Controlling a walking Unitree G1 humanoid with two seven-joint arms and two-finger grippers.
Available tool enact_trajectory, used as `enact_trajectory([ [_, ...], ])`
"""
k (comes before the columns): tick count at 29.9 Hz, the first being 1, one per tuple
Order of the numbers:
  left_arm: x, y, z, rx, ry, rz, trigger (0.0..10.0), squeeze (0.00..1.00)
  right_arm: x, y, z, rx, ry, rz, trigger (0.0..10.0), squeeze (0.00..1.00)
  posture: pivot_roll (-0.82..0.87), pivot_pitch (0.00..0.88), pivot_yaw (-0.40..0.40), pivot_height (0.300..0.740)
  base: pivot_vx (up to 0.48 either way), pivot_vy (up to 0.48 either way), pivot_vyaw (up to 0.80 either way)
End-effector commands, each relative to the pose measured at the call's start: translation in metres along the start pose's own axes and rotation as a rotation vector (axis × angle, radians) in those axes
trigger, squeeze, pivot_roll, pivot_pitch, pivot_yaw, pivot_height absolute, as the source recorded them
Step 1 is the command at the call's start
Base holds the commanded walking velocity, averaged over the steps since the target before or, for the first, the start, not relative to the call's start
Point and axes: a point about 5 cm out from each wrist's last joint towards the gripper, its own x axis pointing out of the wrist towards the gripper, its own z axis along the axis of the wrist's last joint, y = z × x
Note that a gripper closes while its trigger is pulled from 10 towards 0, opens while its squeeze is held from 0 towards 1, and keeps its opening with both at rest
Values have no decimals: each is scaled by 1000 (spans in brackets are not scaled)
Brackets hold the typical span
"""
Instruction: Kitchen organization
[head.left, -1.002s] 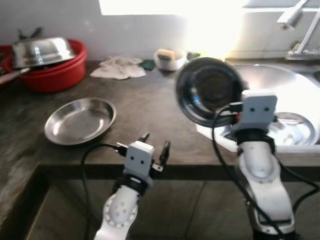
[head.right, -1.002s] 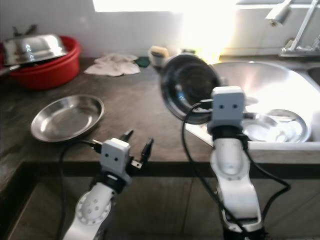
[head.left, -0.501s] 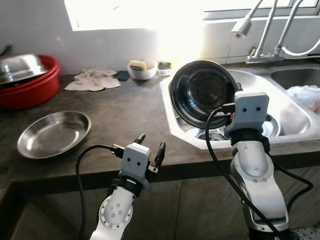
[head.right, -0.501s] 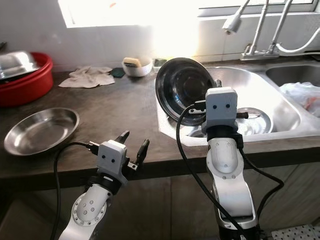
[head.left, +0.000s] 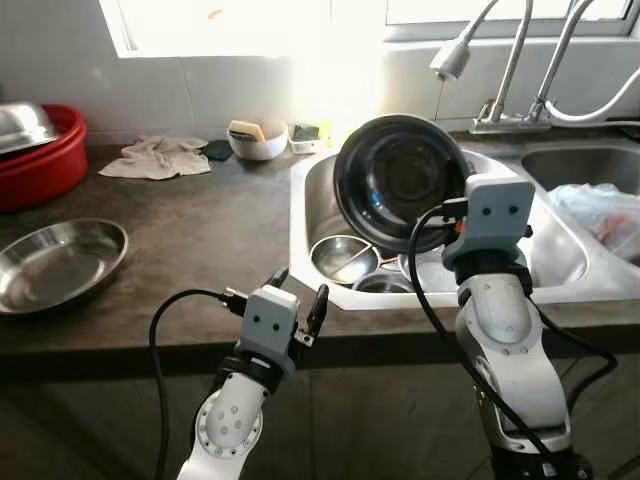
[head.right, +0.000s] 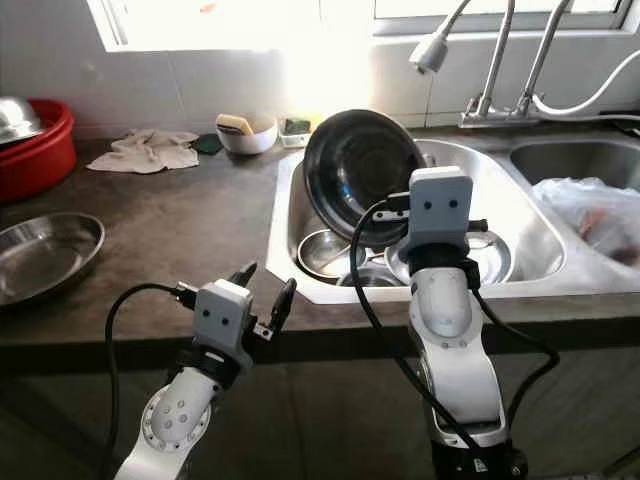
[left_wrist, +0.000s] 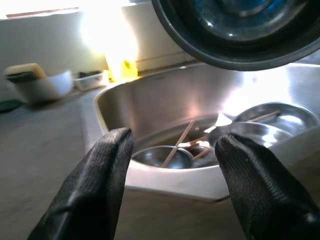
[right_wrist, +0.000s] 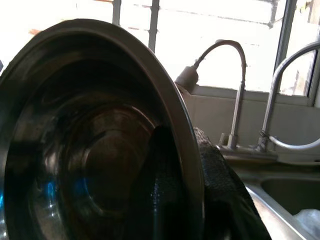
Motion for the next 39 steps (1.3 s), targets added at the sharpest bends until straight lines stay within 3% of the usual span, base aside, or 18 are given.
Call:
enact_trajectory([
  [1,2,-2,3,9,-18,-15,10000,0,3,-5,-4,35,37,-18,10000,0,12,25,-4,740,322,-352,0],
  [11,3,-1,2,23,-15,-8,10000,0,11,-18,-22,57,144,-54,10000,0,15,28,-10,740,362,-311,0],
  [15,1,2,-1,-2,1,19,10000,0,25,-26,-34,50,241,-53,10000,0,20,33,-11,740,101,-64,0],
  [22,0,2,-1,2,3,15,10000,0,46,-33,-34,18,279,-15,10000,0,18,40,-10,740,0,0,0],
  [25,0,1,-1,-2,6,14,10000,0,55,-33,-40,14,347,23,10000,0,18,44,-10,740,0,0,0],
  [29,-2,-2,-3,-11,17,4,10000,0,67,-32,-57,16,520,108,10000,0,22,53,-13,740,0,0,0],
  [35,-5,-5,-5,-20,27,1,10000,0,88,-33,-71,-47,628,177,10000,0,24,70,-19,740,0,0,0],
  [39,-8,-5,-4,-36,31,19,10000,0,93,-36,-80,-47,696,189,10000,0,11,84,-20,740,0,0,0],
])
